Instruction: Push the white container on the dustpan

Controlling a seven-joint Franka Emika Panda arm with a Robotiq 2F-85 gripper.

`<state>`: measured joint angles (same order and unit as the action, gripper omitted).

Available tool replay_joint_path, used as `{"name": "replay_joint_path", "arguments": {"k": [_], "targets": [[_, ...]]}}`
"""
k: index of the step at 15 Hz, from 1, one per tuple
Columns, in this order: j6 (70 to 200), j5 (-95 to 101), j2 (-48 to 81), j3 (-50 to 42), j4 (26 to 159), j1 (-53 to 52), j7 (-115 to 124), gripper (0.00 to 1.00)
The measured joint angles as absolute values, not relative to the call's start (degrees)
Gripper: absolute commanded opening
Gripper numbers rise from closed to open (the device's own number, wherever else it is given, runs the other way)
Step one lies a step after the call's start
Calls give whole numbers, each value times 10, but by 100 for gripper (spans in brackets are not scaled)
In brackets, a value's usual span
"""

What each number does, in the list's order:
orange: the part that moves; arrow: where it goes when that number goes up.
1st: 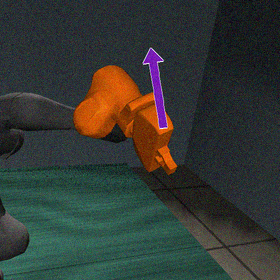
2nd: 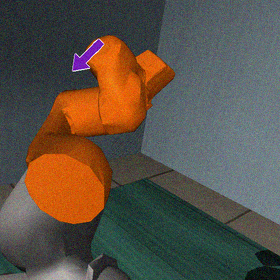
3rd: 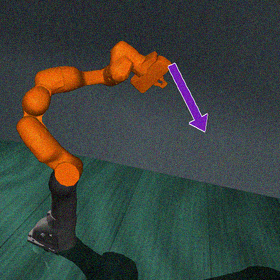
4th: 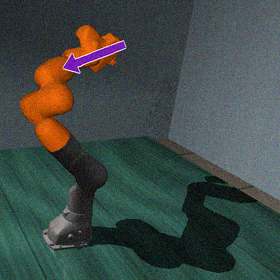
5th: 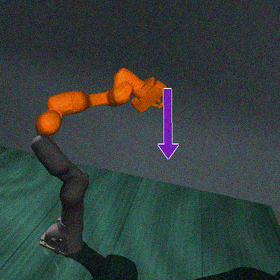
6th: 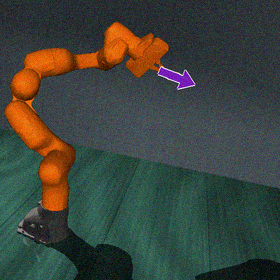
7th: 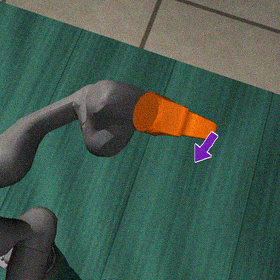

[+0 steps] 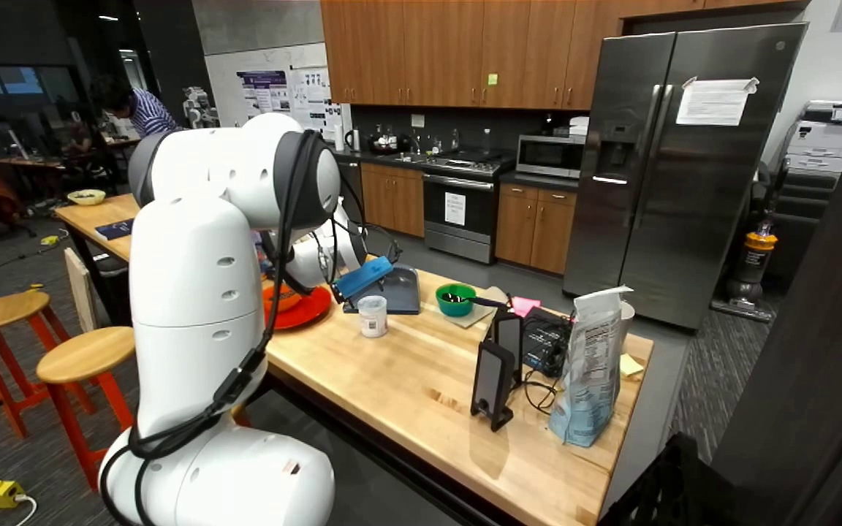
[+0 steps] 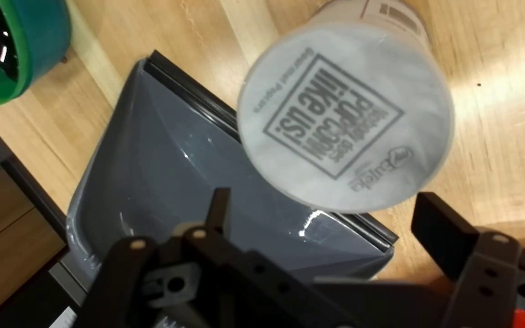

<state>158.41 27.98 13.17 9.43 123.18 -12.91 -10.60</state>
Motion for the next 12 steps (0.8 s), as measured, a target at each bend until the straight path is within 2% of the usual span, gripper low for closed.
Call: {"name": "replay_joint_path", "arguments": {"k": [6, 12], "targets": [[1614, 261, 47, 81, 1329, -114, -83, 100], [1596, 147, -50, 91, 1451, -114, -100, 100]]}}
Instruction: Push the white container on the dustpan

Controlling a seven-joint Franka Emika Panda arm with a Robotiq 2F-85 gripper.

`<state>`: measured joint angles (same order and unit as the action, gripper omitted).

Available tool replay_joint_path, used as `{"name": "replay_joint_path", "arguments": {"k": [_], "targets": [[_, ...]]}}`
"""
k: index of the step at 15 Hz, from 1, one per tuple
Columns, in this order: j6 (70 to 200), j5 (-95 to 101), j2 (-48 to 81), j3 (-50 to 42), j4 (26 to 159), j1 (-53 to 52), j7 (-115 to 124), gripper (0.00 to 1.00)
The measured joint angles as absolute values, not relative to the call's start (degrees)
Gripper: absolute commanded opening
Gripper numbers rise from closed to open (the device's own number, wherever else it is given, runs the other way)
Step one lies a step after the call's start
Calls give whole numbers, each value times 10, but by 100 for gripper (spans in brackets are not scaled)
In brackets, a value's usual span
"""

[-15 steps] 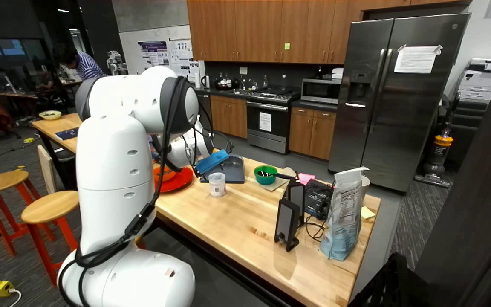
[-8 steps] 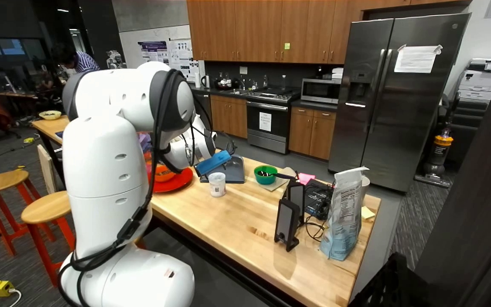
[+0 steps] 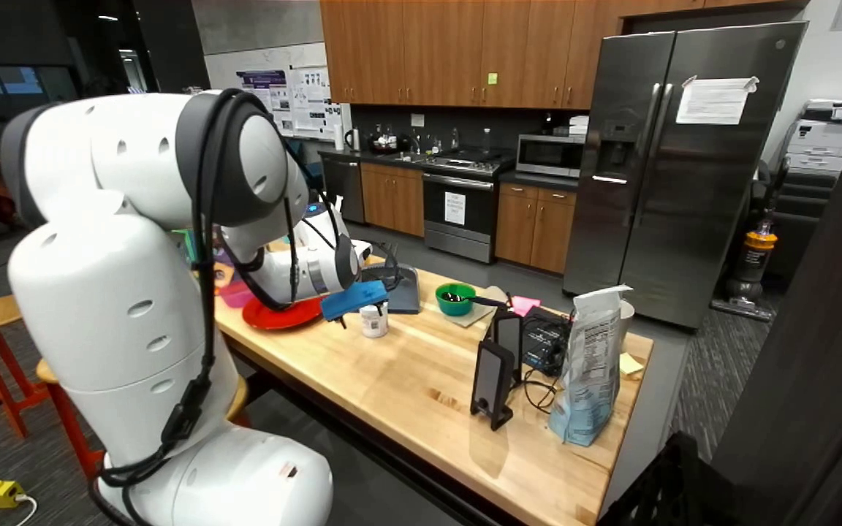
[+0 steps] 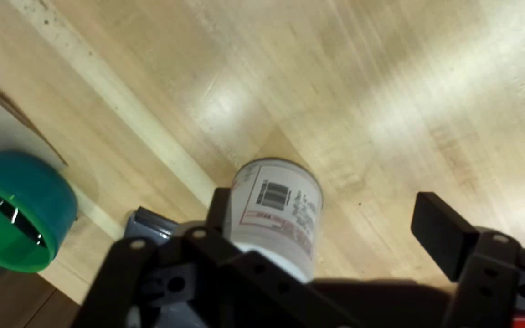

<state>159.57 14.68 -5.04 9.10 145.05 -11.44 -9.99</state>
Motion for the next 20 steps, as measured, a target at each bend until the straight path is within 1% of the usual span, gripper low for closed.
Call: {"name": "replay_joint_path", "arguments": {"k": [7, 20], "targets": [[1539, 98, -58, 95, 1467, -120, -118, 100], [1538, 131, 29, 101, 1427, -116, -115, 100]]}}
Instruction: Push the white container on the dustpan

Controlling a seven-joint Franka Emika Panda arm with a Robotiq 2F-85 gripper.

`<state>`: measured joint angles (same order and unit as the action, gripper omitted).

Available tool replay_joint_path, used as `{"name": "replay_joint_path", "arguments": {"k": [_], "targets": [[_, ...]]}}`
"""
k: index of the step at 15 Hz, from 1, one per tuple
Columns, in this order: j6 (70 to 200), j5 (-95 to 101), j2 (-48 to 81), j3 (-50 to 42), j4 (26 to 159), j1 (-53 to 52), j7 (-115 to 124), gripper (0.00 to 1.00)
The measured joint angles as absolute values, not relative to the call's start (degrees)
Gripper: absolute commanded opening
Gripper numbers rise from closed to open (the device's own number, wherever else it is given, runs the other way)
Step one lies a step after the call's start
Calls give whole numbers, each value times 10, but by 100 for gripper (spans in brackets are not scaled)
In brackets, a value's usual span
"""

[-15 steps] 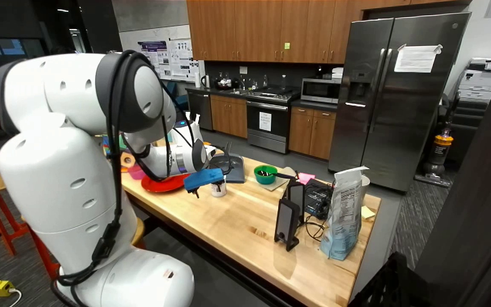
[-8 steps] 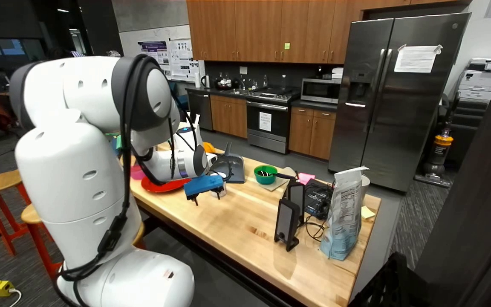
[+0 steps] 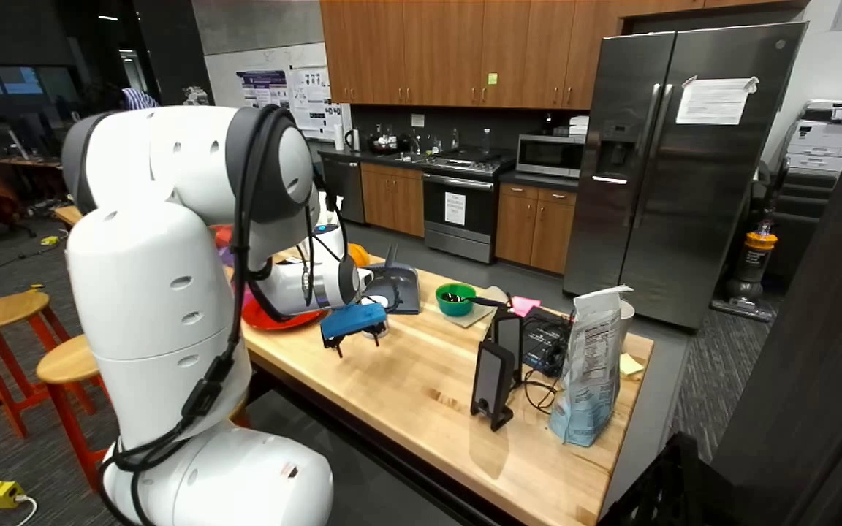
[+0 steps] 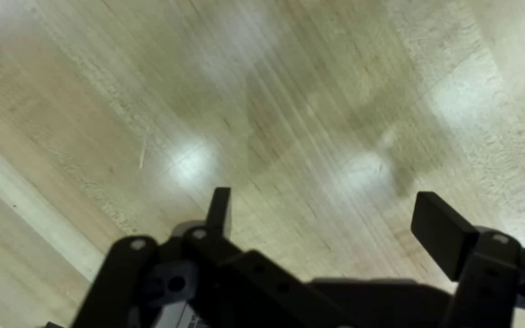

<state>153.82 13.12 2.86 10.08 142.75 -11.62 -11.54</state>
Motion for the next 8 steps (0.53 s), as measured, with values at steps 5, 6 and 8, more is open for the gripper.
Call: {"name": "replay_joint_path", "arguments": {"k": [5, 6, 8], "targets": [[1538, 148, 62, 98, 1396, -116, -108, 100], [1538, 153, 69, 98, 1387, -116, -105, 100], [1538, 167, 83, 95, 1367, -116, -96, 100]]}}
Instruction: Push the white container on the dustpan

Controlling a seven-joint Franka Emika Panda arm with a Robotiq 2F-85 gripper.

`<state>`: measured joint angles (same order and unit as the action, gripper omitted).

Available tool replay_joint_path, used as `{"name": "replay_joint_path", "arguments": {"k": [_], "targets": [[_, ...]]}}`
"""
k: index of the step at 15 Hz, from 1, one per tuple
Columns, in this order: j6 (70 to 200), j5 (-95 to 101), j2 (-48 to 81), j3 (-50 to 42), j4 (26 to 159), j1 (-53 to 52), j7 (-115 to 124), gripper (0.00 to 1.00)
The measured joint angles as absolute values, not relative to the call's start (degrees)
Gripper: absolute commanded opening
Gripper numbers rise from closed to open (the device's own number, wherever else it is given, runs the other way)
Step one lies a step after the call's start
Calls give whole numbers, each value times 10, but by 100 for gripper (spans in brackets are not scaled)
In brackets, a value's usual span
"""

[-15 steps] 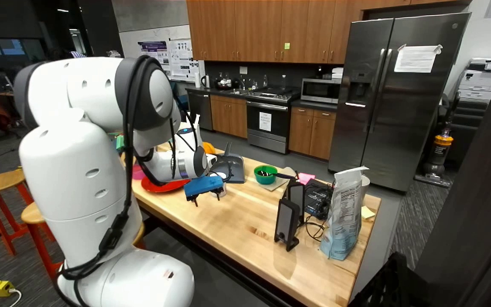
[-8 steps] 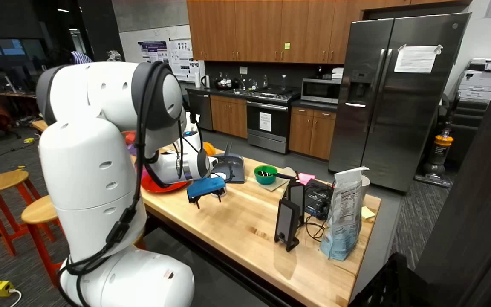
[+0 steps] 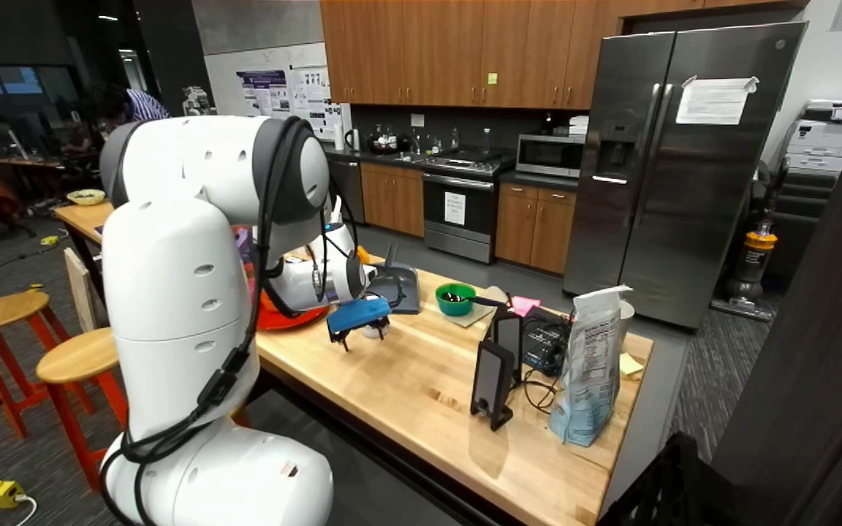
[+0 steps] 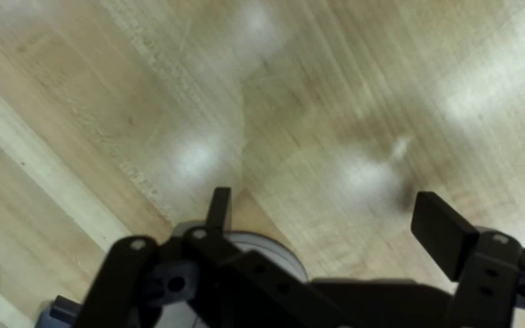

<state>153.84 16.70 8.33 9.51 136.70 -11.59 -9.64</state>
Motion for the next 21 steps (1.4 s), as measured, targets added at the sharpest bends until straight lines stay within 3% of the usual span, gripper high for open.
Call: {"name": "replay_joint_path", "arguments": {"k": [21], "targets": [[1533, 224, 257, 79, 1084, -164, -94, 100]]}}
